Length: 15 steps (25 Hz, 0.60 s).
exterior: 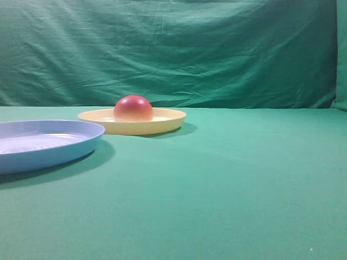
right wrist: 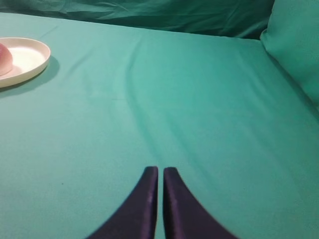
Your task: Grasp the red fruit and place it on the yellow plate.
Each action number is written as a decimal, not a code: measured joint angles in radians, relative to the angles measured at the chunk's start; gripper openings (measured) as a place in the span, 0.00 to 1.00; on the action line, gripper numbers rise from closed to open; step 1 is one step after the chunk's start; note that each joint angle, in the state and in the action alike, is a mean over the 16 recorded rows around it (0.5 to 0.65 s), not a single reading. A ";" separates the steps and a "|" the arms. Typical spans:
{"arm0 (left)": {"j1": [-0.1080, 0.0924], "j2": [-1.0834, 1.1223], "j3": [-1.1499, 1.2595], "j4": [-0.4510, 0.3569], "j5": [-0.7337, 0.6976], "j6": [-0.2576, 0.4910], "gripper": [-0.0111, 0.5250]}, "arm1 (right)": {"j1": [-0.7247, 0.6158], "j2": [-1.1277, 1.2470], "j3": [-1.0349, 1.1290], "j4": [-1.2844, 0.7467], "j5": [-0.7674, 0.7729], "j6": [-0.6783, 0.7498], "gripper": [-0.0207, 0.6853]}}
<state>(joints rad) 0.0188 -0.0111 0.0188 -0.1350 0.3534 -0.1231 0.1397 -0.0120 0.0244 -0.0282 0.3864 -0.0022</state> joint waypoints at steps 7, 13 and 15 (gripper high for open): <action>0.000 0.000 0.000 0.000 0.000 0.000 0.31 | 0.000 0.000 0.000 0.000 0.005 -0.003 0.03; 0.000 0.000 0.000 0.000 0.000 0.000 0.31 | 0.000 0.000 0.000 0.000 0.006 -0.003 0.03; 0.000 0.000 0.000 0.000 0.000 0.000 0.31 | 0.000 0.000 0.000 0.000 0.006 -0.003 0.03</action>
<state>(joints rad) 0.0188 -0.0111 0.0188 -0.1350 0.3534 -0.1231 0.1397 -0.0120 0.0244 -0.0282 0.3927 -0.0051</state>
